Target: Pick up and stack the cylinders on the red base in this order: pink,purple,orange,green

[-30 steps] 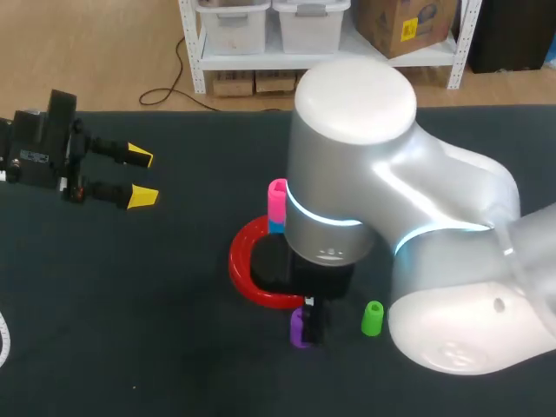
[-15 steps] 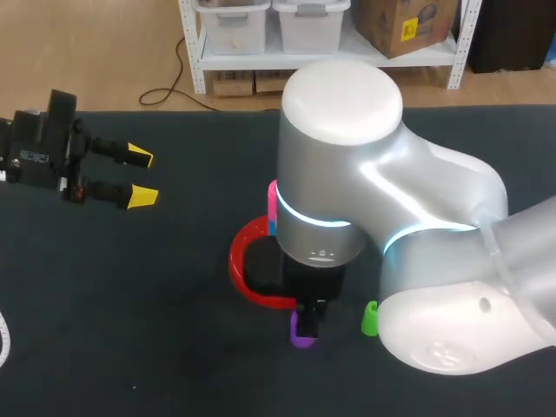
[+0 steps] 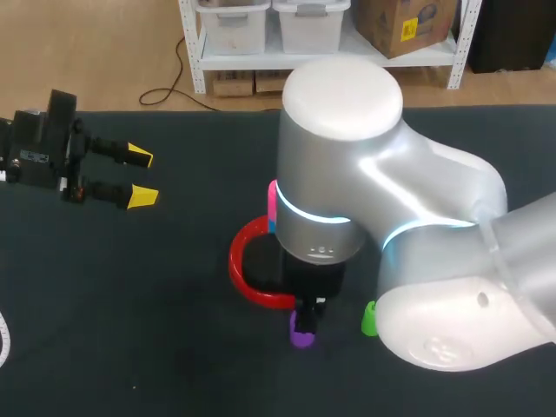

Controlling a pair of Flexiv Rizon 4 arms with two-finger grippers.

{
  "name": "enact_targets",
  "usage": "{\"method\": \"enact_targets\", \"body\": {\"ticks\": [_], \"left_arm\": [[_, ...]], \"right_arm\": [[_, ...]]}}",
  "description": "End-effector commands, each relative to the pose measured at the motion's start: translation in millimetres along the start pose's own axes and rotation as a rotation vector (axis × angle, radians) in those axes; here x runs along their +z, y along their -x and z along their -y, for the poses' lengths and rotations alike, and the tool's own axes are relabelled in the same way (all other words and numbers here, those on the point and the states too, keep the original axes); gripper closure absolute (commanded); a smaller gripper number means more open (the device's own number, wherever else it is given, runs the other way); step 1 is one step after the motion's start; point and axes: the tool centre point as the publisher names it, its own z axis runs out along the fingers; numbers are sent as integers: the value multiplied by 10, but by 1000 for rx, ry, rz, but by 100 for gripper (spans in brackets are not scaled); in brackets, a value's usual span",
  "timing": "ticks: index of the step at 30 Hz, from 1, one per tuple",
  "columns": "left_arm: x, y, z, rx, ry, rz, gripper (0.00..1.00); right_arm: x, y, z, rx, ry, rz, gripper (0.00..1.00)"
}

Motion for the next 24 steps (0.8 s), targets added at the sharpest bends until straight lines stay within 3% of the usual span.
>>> {"method": "enact_targets", "body": {"ticks": [1, 11, 24], "left_arm": [[-1, -11, 1, 2, 1, 4, 0], [-1, -11, 1, 2, 1, 4, 0], [-1, -11, 1, 2, 1, 4, 0]], "right_arm": [[-92, -12, 30, 7, -4, 9, 100], [-625, 100, 311, 32, -18, 53, 100], [-1448, 406, 927, 11, -84, 146, 100]]}}
